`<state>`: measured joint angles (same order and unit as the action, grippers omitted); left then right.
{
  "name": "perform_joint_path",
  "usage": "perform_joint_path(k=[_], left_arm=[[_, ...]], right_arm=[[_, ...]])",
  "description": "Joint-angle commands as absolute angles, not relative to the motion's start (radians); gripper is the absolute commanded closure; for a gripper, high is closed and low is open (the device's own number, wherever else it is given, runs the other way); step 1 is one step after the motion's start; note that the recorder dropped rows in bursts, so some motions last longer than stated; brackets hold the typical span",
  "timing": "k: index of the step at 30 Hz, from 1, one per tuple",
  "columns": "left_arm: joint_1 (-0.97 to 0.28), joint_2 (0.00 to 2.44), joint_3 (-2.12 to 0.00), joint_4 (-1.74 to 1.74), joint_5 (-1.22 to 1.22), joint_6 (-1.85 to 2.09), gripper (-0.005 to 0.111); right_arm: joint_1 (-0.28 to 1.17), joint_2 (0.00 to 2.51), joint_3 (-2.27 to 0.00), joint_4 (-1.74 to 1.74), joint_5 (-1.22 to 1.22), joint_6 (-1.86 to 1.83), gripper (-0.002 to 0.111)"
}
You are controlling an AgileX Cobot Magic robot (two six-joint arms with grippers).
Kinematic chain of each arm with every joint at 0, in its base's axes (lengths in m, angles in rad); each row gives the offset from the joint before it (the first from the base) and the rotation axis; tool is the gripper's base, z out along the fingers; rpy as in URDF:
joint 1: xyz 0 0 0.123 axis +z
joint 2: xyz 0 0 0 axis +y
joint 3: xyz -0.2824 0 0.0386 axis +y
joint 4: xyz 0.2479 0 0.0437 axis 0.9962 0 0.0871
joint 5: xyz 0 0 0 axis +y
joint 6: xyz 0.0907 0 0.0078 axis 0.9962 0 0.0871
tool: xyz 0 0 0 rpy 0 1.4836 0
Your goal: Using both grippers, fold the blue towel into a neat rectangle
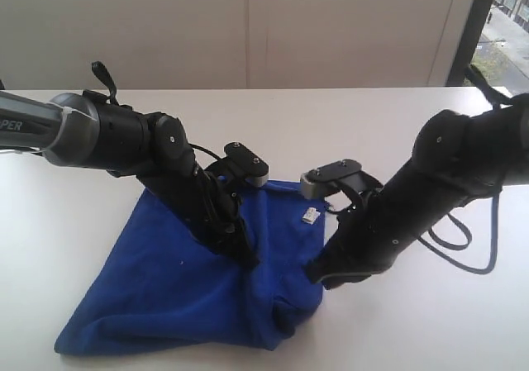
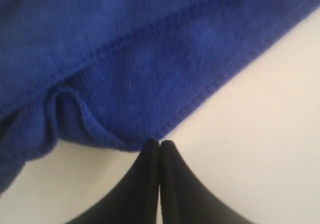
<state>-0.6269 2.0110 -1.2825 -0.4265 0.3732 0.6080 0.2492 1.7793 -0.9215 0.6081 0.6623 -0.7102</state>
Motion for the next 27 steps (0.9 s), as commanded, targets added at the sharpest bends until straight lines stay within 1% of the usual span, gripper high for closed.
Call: perform_joint_path(k=[1,4,13,20,27], left_arm=[[-0.629,2.051,-1.267,-0.412,0.362,0.603,0.107],[-0.629,2.051,-1.267,-0.412,0.362,0.603,0.107],[-0.629,2.051,-1.267,-0.412,0.362,0.603,0.107],[-0.629,2.051,-1.267,-0.412,0.362,0.603,0.107],[-0.629,2.051,-1.267,-0.412,0.366,0.603,0.107]], right_arm=[[0.249,1.781,-0.919,0.831,0.598,-0.844,0.108],[0.249,1.842,-0.919,1.010,0.631,-0.976,0.108],[0.253,1.911,-0.919,1.160,0.730,-1.101,0.108],[0.302,1.923,-0.919,1.118,0.742,-1.097,0.108],[0.309,1.927,-0.919,0.882,0.736,-0.921,0.108]])
